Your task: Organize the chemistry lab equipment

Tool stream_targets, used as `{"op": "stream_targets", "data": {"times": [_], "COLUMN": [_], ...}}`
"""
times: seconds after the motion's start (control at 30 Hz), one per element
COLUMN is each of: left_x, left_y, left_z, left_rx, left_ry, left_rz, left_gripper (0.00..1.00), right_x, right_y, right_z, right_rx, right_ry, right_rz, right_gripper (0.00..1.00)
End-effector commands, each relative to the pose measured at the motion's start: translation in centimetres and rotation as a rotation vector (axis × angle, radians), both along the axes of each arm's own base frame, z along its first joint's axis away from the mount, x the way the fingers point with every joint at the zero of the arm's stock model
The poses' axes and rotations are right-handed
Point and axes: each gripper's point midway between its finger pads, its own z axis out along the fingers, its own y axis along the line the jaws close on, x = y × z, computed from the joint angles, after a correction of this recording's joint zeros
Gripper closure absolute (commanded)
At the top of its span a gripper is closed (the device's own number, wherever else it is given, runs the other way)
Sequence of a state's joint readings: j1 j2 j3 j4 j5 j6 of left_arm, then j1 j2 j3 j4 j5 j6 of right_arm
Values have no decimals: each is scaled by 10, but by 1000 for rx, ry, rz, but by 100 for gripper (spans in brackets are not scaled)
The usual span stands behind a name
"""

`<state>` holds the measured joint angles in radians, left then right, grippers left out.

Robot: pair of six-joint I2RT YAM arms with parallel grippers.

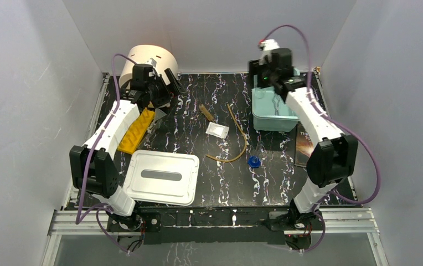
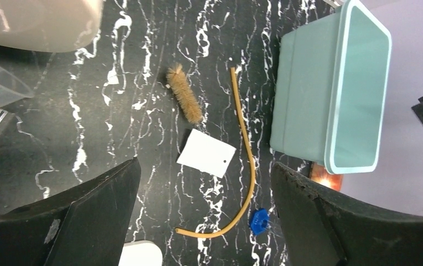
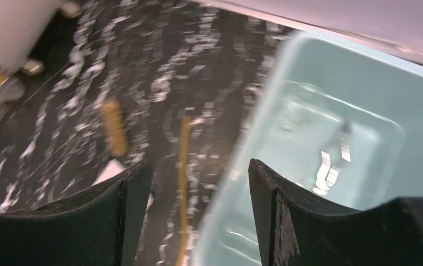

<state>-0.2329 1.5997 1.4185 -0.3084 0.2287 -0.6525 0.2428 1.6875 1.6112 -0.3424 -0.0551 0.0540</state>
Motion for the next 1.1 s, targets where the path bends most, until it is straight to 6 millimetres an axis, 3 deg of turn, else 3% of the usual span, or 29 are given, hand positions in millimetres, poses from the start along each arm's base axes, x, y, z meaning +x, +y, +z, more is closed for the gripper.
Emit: {"op": "stream_targets", "data": {"times": [0.0, 0.13, 0.23, 0.37, 0.47, 0.63, 0.73, 0.87, 1.07], "left_x": [7, 6, 4, -4, -9, -8, -9, -5, 5], "left_y": [29, 54, 76, 88, 81, 63, 52, 51, 51], "left_z": [43, 70, 84, 92, 80, 61, 51, 53, 69], "left_rx": [100, 158, 206, 231, 187, 99, 65, 71, 89], "left_ry": [-87, -133, -152, -158, -127, -78, -49, -46, -77], "left_rz": [76, 163, 254, 297, 286, 249, 197, 187, 178], "left_gripper": [12, 10, 10, 8, 7, 8, 7, 7, 7], "right_x": [-30, -40, -38, -51, -61, -81, -91, -87, -86], "right_y": [94, 133, 145, 171, 167, 158, 150, 150, 166], "right_z": [28, 3, -14, -64, -119, -170, -197, -210, -213], "right_rx": [-64, -97, -173, -216, -231, -289, -333, -334, -270], "right_ry": [-95, -31, 11, 171, 375, 569, 641, 670, 683], "right_rz": [229, 295, 259, 324, 260, 231, 236, 272, 399], "right_gripper": [28, 27, 30, 31, 29, 28, 11, 7, 9]}}
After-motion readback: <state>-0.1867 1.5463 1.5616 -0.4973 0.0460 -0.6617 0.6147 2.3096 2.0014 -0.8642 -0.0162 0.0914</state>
